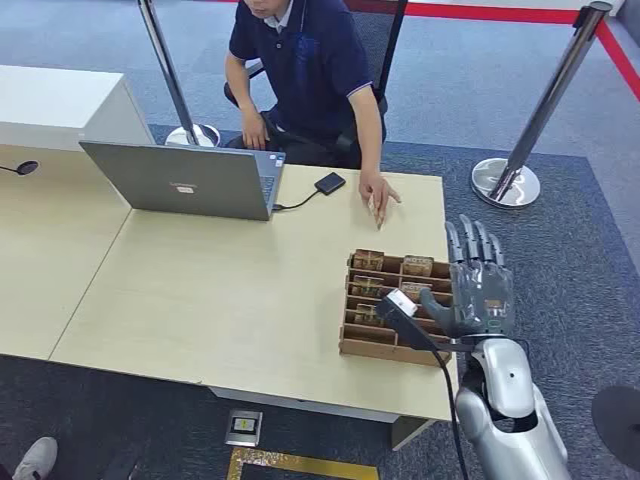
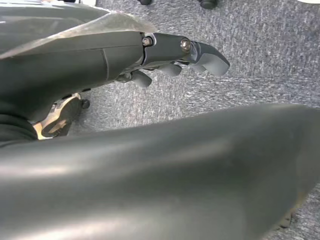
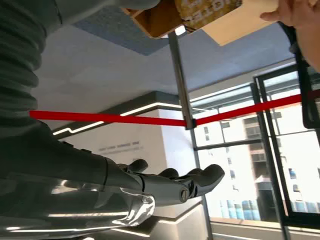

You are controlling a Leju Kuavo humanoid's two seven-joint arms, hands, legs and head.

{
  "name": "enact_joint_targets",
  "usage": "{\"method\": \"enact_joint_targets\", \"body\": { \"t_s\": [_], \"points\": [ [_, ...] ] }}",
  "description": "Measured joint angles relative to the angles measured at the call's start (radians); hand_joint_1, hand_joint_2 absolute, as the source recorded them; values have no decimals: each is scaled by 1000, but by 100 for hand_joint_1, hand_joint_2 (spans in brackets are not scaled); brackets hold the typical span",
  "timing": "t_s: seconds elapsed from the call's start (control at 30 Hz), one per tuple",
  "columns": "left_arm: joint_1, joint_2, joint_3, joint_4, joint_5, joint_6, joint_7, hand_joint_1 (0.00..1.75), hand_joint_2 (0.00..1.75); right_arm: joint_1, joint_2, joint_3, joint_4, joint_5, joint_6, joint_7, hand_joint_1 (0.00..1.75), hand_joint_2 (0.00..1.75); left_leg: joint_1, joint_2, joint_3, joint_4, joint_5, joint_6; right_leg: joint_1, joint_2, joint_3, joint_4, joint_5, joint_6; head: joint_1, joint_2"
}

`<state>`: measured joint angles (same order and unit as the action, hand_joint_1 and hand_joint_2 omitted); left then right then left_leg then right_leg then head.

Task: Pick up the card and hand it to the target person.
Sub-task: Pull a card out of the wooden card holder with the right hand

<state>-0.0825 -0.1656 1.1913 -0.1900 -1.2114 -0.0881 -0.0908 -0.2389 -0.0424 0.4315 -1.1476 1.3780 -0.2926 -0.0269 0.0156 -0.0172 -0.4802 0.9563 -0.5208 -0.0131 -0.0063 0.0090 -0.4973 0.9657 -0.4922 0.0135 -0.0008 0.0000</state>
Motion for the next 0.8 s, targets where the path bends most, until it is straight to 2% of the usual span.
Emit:
{"method": "enact_joint_targets", "body": {
  "t_s": [0.13, 0.17, 0.23, 0.3, 0.37, 0.6, 0.8],
  "points": [
    [0, 1, 0, 0, 5, 0, 0, 0, 0, -18, -1, 5, 16, -33, 10, -6, 0, 175, 0, 0, 0, 0, 0, 0, 0, 0, 0, 0, 0, 0, 0, 0],
    [0, 1, 0, 0, 5, 0, 0, 0, 0, -21, -1, 6, 21, -42, 12, -6, 4, 175, 0, 0, 0, 0, 0, 0, 0, 0, 0, 0, 0, 0, 0, 0],
    [0, 1, 0, 0, 6, 0, 0, 0, 0, -24, -1, 6, 29, -59, 16, -6, 40, 175, 0, 0, 0, 0, 0, 0, 0, 0, 0, 0, 0, 0, 0, 0],
    [1, 1, 0, 1, 6, 0, 0, 0, 0, -24, -1, 6, 36, -71, 20, -6, 95, 175, 0, 0, 0, 0, 0, 0, 0, 0, 0, 0, 0, 0, 0, 0],
    [1, 1, 0, 1, 6, 0, 0, 0, 0, -24, 0, 6, 42, -81, 24, -6, 120, 175, 0, 0, 0, 0, 0, 0, 0, 0, 0, 0, 0, 0, 0, 0],
    [1, 1, 0, 1, 6, 2, 0, 0, 0, -22, 0, 6, 64, -111, 25, -5, 131, 175, 0, 0, 0, 0, 0, 0, 0, 0, 0, 0, 0, 0, 0, 0],
    [1, 1, 0, 1, 6, 4, 0, 0, 0, -13, 1, 6, 78, -116, 25, -5, 121, 175, 0, 0, 0, 0, 0, 0, 0, 0, 0, 0, 0, 0, 0, 0]
  ]
}}
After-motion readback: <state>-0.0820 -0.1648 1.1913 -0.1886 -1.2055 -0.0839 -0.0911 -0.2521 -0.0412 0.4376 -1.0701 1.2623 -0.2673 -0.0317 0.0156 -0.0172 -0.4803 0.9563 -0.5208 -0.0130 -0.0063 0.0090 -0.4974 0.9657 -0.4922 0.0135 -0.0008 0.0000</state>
